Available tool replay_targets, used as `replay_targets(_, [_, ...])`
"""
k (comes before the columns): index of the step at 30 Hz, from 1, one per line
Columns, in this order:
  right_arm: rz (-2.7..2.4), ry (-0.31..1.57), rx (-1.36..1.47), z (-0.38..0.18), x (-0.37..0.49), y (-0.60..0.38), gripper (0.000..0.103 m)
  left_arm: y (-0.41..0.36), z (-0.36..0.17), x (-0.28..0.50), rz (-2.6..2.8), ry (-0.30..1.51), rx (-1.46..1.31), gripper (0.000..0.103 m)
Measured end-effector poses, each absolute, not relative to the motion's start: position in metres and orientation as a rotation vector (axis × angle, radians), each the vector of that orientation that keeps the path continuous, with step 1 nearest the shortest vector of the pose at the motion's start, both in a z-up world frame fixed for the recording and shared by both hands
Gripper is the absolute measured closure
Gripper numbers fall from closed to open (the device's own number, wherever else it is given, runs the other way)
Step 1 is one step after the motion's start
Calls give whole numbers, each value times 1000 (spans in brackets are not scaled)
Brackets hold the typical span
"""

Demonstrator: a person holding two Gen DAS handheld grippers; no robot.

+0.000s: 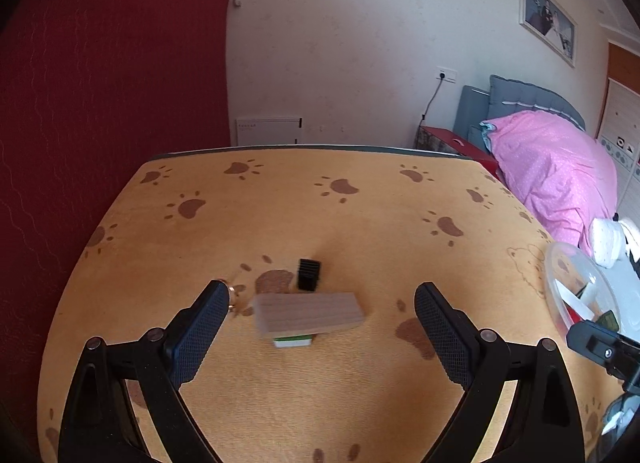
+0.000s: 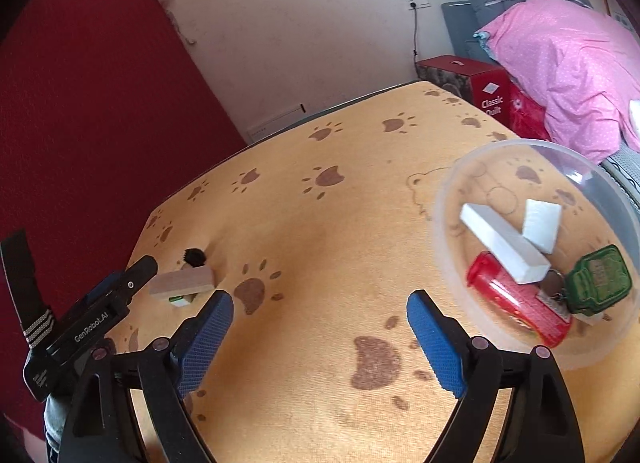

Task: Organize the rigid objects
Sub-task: 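Withdraw both grippers from the bowl toward the wooden block and gold ring, then grasp the light wooden block with the right gripper while the left gripper grasps the gold ring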

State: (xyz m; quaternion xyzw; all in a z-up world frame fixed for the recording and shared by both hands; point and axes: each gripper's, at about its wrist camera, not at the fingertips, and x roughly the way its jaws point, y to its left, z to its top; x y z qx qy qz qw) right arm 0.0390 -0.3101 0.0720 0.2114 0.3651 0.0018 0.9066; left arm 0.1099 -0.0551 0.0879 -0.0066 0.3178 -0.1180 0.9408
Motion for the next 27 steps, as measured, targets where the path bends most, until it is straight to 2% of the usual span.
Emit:
replay_targets(11, [188, 840, 341, 70, 81, -241, 11, 18, 77, 126, -114, 637, -171, 8])
replay_targets(27, [383, 963, 372, 40, 145, -181, 9, 81, 50, 140, 76, 688, -325, 8])
